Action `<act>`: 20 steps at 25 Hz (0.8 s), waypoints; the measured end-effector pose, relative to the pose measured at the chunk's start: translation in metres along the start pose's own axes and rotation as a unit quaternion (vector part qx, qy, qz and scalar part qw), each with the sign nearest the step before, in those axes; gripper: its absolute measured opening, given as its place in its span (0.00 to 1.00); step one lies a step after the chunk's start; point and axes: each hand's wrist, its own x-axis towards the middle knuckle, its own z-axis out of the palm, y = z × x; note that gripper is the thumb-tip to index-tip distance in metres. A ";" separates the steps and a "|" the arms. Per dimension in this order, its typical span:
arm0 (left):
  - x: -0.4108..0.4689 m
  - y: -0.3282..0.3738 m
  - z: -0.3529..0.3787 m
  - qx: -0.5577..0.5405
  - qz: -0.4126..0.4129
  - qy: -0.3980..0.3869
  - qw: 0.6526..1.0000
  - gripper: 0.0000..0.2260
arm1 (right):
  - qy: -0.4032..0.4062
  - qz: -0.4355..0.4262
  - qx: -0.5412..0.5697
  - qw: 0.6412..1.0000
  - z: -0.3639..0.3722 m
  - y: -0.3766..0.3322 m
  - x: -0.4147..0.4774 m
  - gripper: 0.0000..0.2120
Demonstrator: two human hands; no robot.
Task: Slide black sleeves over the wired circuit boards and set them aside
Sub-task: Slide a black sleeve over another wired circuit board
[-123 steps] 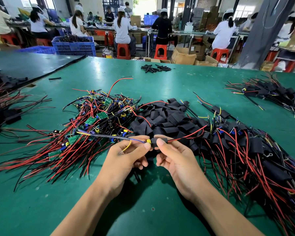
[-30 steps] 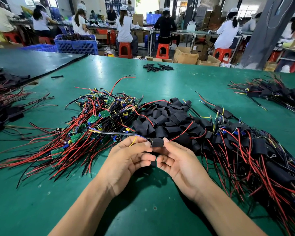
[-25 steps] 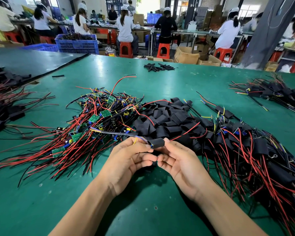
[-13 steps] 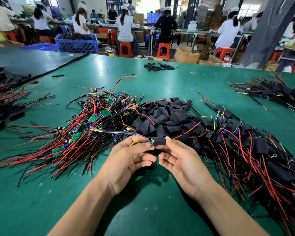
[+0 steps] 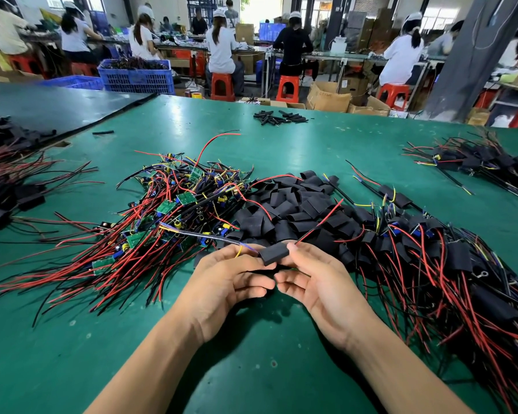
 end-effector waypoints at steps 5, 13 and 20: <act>0.000 0.002 0.001 -0.014 0.016 -0.006 1.000 0.11 | 0.014 -0.032 -0.009 0.999 -0.004 -0.002 0.002 0.07; -0.001 -0.003 0.003 0.040 0.083 0.004 0.996 0.12 | -0.068 -0.010 -0.096 0.993 -0.008 -0.006 0.002 0.11; -0.002 -0.002 0.002 0.069 0.106 -0.039 0.991 0.10 | -0.159 0.028 -0.176 0.971 -0.018 -0.018 -0.004 0.13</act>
